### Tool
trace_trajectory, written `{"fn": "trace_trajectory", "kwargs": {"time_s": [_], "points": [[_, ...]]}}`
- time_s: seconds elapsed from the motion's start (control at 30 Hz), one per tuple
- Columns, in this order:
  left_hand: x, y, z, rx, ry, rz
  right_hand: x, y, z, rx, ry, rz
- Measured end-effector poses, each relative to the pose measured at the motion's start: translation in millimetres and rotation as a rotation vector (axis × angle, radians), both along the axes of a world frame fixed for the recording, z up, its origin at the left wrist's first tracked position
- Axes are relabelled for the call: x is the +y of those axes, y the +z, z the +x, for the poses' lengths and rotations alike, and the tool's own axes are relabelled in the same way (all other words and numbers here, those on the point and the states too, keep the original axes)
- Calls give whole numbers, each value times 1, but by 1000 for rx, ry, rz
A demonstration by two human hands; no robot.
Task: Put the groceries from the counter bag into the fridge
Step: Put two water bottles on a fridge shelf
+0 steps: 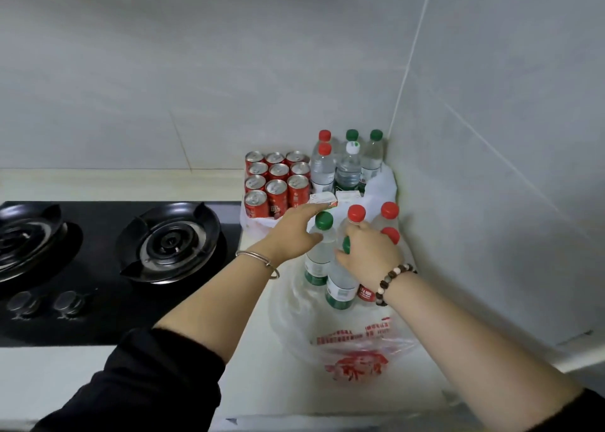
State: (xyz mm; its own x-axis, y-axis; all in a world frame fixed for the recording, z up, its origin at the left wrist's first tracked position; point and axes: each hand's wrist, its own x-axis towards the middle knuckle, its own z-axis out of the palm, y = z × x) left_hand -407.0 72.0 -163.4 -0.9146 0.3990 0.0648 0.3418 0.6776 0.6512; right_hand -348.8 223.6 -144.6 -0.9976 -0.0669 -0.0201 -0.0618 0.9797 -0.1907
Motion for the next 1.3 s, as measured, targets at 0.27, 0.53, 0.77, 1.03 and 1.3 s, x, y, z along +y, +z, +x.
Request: {"fn": "trace_trajectory", "kwargs": {"time_s": [0.27, 0.53, 0.77, 1.03, 1.3], "points": [[7, 7, -5, 71, -24, -150, 0, 1, -9, 13, -19, 135], [-14, 38, 29, 123, 117, 41, -9, 18, -5, 45, 9, 44], [-44, 67, 98, 224, 369, 234, -35, 58, 29, 284, 114, -20], [-105, 86, 188, 307, 562, 171, -100, 74, 83, 376, 338, -217], [-191, 100, 326, 424, 887, 140, -216, 82, 168, 297, 648, -357]]}}
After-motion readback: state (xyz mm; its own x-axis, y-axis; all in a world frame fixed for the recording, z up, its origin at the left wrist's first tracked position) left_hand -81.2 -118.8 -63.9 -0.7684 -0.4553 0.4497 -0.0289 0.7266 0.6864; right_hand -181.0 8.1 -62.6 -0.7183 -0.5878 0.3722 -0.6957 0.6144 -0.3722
